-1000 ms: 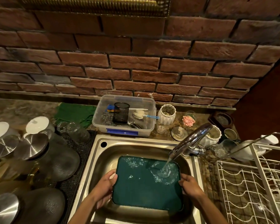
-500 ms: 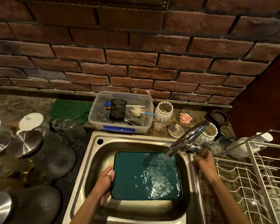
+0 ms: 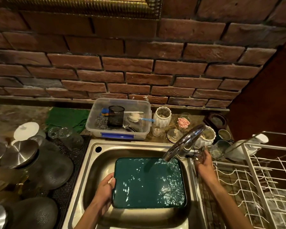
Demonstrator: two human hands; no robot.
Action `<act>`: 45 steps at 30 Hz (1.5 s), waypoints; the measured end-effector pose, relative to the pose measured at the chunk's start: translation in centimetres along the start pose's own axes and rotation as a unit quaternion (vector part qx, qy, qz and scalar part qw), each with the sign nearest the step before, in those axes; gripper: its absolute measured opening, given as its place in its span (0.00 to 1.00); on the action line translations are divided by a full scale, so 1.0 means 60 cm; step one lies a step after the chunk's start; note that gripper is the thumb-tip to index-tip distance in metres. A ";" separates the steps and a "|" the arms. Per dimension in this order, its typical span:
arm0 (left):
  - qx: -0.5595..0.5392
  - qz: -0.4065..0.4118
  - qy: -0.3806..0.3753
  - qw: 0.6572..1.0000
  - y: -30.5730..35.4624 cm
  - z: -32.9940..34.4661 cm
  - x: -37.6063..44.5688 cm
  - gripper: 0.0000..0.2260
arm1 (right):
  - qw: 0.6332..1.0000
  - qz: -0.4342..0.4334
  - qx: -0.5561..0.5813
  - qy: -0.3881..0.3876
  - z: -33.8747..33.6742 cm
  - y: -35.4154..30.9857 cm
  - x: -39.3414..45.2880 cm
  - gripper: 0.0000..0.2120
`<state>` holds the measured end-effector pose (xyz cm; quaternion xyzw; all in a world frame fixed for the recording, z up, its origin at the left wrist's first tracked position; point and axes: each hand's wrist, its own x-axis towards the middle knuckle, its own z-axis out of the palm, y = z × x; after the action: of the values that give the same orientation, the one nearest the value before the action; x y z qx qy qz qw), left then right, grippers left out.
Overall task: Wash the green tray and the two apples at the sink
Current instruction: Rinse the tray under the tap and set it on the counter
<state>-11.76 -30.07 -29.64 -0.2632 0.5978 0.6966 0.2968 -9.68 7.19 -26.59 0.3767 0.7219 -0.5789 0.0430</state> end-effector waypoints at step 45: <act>0.092 -0.151 -0.003 0.984 -0.026 -0.060 -0.001 0.12 | 0.949 0.268 0.049 -0.160 0.081 0.109 -0.115 0.16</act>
<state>-10.55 -33.48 -31.16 -0.3197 0.6122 0.5865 0.4231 -2.70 -0.13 -29.99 0.4601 0.5486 -0.6337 0.2930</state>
